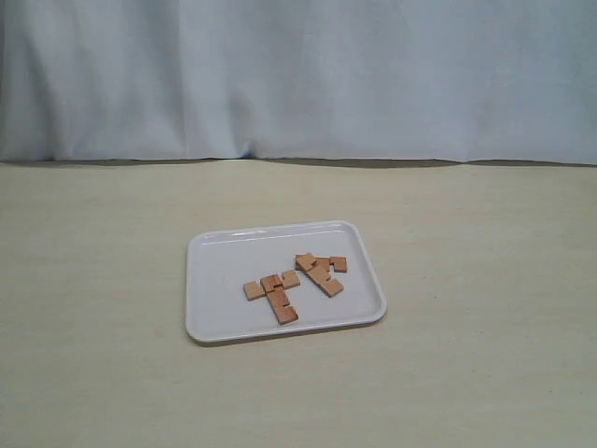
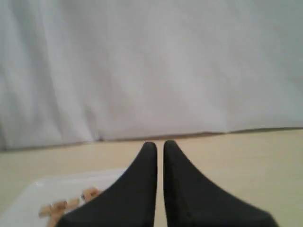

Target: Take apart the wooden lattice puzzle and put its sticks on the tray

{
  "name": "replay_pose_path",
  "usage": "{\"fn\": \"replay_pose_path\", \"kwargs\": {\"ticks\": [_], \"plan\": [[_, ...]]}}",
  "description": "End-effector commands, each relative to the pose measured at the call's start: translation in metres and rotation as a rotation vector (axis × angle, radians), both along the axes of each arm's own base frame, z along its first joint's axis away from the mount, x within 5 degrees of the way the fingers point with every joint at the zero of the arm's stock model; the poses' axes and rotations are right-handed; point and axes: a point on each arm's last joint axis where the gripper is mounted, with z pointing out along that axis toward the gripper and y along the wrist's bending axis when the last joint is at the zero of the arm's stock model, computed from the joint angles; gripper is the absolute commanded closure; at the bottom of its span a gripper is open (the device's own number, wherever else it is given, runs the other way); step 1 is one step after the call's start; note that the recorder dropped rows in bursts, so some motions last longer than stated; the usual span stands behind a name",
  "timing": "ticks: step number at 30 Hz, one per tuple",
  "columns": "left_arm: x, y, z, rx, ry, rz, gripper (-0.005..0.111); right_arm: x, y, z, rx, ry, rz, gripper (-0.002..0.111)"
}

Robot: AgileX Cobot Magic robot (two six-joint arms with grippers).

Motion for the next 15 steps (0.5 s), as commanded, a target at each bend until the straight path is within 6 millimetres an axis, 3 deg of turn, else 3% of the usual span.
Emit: {"fn": "replay_pose_path", "kwargs": {"ticks": [1,7,15], "plan": [[0.0,0.0,0.0,0.001,-0.007,0.001,0.107,0.001,0.0,-0.011,-0.214,0.108,-0.003,0.104],[0.0,0.0,0.0,-0.001,-0.007,0.001,0.107,0.0,0.001,-0.016,-0.073,0.141,0.014,0.104],[0.0,0.0,0.0,-0.001,-0.007,0.001,0.107,0.0,0.002,-0.021,-0.068,0.203,0.022,0.104]]}}
